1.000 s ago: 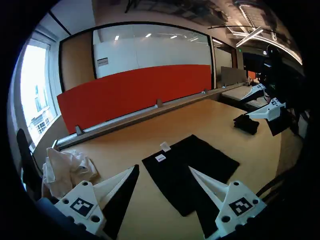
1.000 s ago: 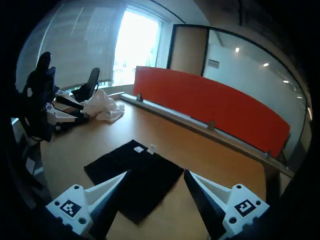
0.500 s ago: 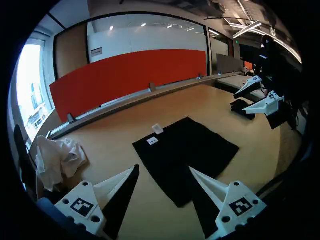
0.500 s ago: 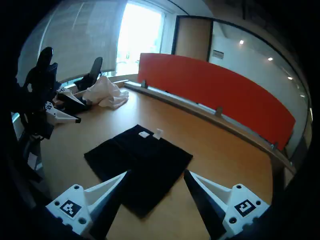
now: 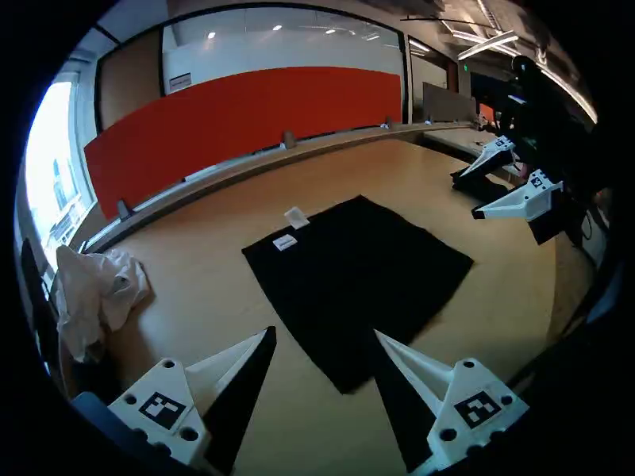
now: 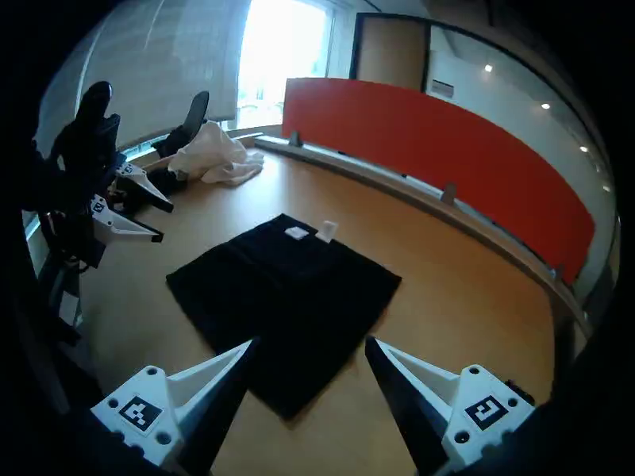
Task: Fold towel
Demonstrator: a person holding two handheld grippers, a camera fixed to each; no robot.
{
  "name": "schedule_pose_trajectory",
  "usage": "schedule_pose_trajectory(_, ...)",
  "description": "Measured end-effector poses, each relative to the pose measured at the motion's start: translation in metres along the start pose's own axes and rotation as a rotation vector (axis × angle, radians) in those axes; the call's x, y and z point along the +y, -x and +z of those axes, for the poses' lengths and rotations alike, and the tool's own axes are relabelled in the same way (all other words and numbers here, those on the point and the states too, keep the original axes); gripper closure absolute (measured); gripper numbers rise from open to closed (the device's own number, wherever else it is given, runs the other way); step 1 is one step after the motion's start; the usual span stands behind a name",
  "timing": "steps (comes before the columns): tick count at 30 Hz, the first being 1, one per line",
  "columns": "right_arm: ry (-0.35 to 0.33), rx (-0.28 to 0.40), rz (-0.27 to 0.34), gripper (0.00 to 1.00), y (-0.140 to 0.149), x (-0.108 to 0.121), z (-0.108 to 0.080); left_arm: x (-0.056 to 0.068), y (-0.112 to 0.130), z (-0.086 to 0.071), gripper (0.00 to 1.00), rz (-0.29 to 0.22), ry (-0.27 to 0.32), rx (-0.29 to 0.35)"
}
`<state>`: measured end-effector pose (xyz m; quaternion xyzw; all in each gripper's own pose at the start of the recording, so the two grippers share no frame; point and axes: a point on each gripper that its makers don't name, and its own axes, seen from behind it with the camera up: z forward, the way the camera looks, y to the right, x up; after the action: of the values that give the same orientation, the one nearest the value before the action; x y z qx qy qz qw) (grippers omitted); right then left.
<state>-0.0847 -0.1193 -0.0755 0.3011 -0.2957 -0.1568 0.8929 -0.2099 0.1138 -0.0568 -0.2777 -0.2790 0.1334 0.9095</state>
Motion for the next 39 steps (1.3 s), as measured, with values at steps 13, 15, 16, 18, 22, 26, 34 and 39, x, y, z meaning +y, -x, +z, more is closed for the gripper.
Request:
schedule_pose_trajectory(13, -0.032, -0.085, -0.003, 0.00, 0.042, -0.012, 0.017, 0.011, 0.038, 0.021, 0.20, -0.004, 0.041, -0.089)
schedule_pose_trajectory(15, -0.036, -0.098, -0.002, 0.00, 0.048, -0.013, 0.019, 0.013, 0.043, 0.024, 0.20, -0.006, 0.049, -0.100)
schedule_pose_trajectory(16, -0.039, -0.105, -0.002, 0.00, 0.051, -0.013, 0.020, 0.014, 0.045, 0.025, 0.20, -0.006, 0.051, -0.105)
schedule_pose_trajectory(18, -0.044, -0.118, -0.001, 0.00, 0.057, -0.015, 0.022, 0.015, 0.050, 0.027, 0.20, -0.008, 0.057, -0.118)
schedule_pose_trajectory(22, -0.054, -0.138, 0.000, 0.00, 0.066, -0.018, 0.025, 0.018, 0.060, 0.030, 0.20, -0.013, 0.068, -0.144)
schedule_pose_trajectory(26, -0.064, -0.159, 0.000, 0.00, 0.074, -0.020, 0.028, 0.021, 0.069, 0.033, 0.20, -0.016, 0.080, -0.173)
schedule_pose_trajectory(34, -0.078, -0.187, 0.006, 0.00, 0.086, -0.022, 0.031, 0.025, 0.081, 0.039, 0.20, -0.014, 0.097, -0.223)
schedule_pose_trajectory(39, -0.086, -0.205, 0.013, 0.03, 0.092, -0.023, 0.032, 0.026, 0.087, 0.043, 0.20, -0.014, 0.106, -0.254)
